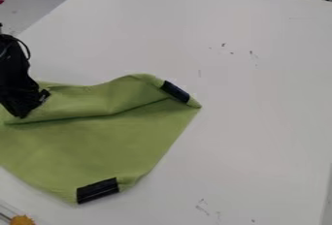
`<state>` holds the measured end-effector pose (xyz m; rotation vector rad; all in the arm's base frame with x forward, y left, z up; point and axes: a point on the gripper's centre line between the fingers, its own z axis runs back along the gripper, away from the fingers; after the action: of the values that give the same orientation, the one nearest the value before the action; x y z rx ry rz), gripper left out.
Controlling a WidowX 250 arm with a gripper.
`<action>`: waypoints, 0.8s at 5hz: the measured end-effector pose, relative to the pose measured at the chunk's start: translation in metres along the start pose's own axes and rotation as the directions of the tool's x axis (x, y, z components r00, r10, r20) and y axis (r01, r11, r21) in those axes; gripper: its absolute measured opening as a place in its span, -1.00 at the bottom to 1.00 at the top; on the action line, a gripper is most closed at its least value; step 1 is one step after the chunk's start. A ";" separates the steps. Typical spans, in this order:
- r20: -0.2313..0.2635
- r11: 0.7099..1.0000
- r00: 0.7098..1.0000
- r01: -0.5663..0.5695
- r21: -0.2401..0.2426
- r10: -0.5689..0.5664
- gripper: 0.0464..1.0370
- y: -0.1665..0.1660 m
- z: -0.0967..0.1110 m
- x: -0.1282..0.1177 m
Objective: Fold the cloth from the top left to the bottom right
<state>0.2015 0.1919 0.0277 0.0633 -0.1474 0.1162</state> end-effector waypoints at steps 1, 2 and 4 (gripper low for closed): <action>-0.005 0.999 1.000 -0.015 0.047 0.015 -0.12 0.000 0.016 -0.013; -0.002 0.995 0.999 -0.042 0.086 0.042 0.50 0.003 0.029 -0.025; 0.021 0.991 0.999 -0.038 0.125 0.035 0.93 0.001 0.041 -0.032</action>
<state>0.1639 0.1868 0.0636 0.1873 -0.1597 0.1613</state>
